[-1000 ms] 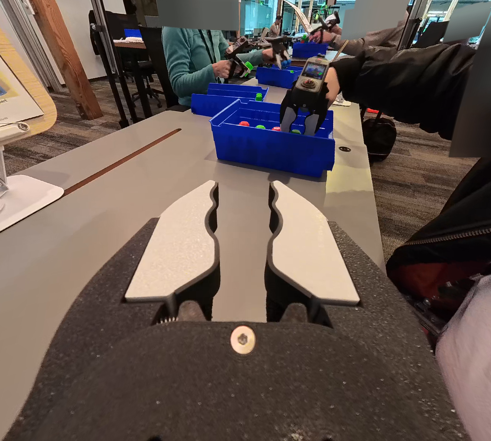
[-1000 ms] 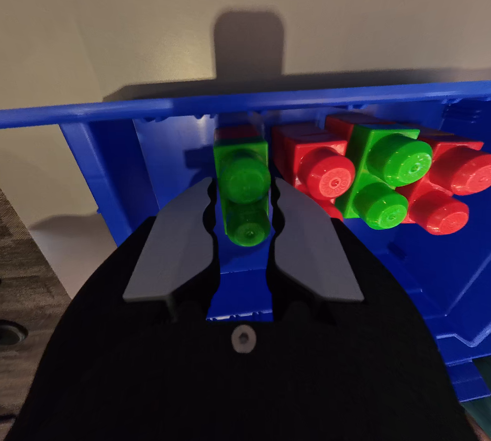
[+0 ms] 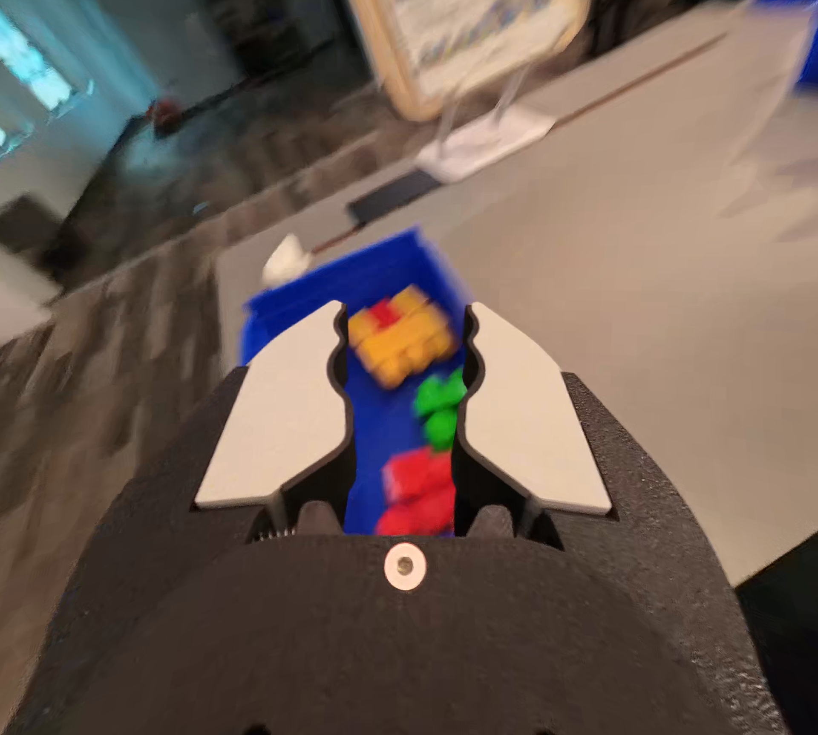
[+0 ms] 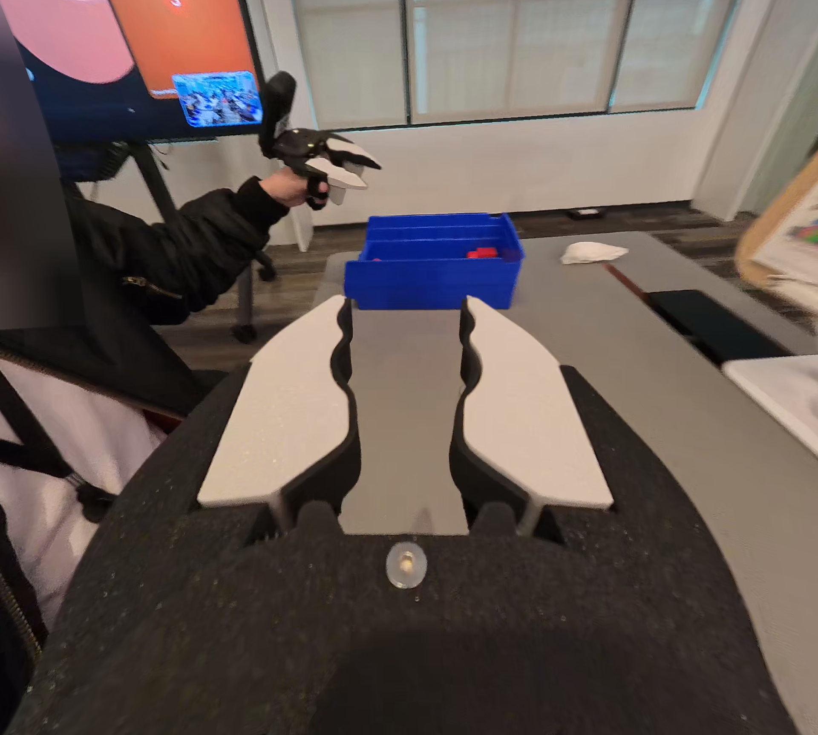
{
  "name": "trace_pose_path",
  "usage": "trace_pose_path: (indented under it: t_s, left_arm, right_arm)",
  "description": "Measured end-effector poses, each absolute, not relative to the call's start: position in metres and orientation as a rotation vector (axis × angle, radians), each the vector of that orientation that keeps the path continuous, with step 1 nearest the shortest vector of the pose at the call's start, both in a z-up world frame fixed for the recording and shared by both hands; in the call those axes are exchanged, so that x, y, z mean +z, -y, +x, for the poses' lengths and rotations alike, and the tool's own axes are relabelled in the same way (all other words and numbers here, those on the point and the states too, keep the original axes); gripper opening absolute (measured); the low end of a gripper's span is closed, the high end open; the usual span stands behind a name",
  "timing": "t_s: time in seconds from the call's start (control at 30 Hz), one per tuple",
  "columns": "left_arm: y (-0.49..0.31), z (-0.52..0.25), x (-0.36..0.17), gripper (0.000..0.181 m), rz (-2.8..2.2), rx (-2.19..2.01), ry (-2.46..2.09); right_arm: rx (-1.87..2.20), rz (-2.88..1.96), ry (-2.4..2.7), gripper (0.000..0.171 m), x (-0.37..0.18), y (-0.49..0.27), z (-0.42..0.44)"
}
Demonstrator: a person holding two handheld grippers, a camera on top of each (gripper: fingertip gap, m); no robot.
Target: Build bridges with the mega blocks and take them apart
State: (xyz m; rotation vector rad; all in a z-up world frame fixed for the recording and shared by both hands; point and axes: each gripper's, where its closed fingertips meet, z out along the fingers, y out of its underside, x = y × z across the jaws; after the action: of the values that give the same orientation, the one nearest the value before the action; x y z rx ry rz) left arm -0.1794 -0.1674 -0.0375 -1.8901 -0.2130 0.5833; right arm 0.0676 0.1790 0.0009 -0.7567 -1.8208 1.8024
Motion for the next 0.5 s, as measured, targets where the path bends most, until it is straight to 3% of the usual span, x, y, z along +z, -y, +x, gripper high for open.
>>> trace_pose_path:
  t_s: [0.2, 0.5]
  left_arm:
    - [0.205, -0.234, -0.094, 0.046, -2.072, 0.43, 0.375]
    - [0.163, -0.318, -0.168, 0.039, -2.2, 0.622, 0.727]
  right_arm:
    - [2.016, -0.745, 1.711, 0.041, -0.012, -0.132, 0.014]
    - [1.976, -0.755, 1.777, 0.041, -0.018, -0.115, -0.01]
